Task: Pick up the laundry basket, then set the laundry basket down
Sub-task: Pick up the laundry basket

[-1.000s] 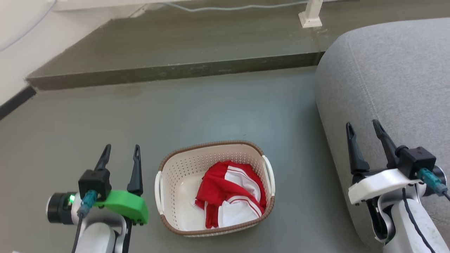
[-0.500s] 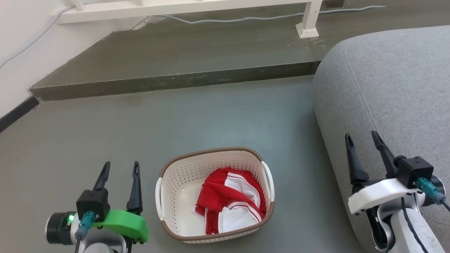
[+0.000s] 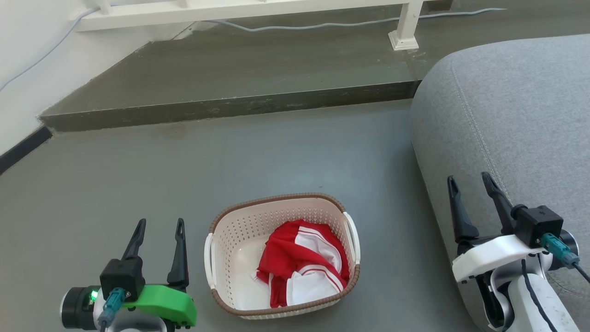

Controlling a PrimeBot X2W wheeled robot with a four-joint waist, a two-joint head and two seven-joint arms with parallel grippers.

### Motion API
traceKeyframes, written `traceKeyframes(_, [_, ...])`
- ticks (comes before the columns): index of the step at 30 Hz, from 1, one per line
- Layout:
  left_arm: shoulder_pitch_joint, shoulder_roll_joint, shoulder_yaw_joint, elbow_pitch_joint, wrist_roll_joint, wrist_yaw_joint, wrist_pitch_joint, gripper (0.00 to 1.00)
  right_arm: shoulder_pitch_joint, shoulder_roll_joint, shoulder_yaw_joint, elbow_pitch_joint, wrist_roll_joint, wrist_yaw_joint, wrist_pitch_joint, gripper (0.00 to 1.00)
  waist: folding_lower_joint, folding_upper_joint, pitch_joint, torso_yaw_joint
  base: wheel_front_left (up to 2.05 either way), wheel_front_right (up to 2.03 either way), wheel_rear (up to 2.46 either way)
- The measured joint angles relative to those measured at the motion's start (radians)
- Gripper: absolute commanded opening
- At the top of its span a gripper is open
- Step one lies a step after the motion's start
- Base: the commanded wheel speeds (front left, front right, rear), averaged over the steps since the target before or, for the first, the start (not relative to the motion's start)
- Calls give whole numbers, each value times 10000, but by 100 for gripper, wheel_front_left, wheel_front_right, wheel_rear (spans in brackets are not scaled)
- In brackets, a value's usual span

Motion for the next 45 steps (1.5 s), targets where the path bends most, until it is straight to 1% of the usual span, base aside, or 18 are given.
traceKeyframes(3, [1, 0, 2, -163, 2, 2, 0, 100, 0, 2, 100, -2, 0, 73, 0, 100, 0, 0, 0, 10, 0, 0, 0])
traceKeyframes(29, [234, 0, 31, -650, 96, 94, 184, 100, 0, 23, 414, 10, 17, 92, 0, 100, 0, 0, 69, 79, 0, 0, 0])
traceKeyframes(34, [253, -2, 21, -782, 278, 94, 267, 100, 0, 27, 456, 15, 52, 161, 0, 100, 0, 0, 112, 85, 0, 0, 0])
traceKeyframes(45, [239, -17, -44, -957, 336, 94, 456, 100, -9, 33, 535, -71, 92, 161, 0, 100, 0, 0, 653, 186, 0, 0, 0])
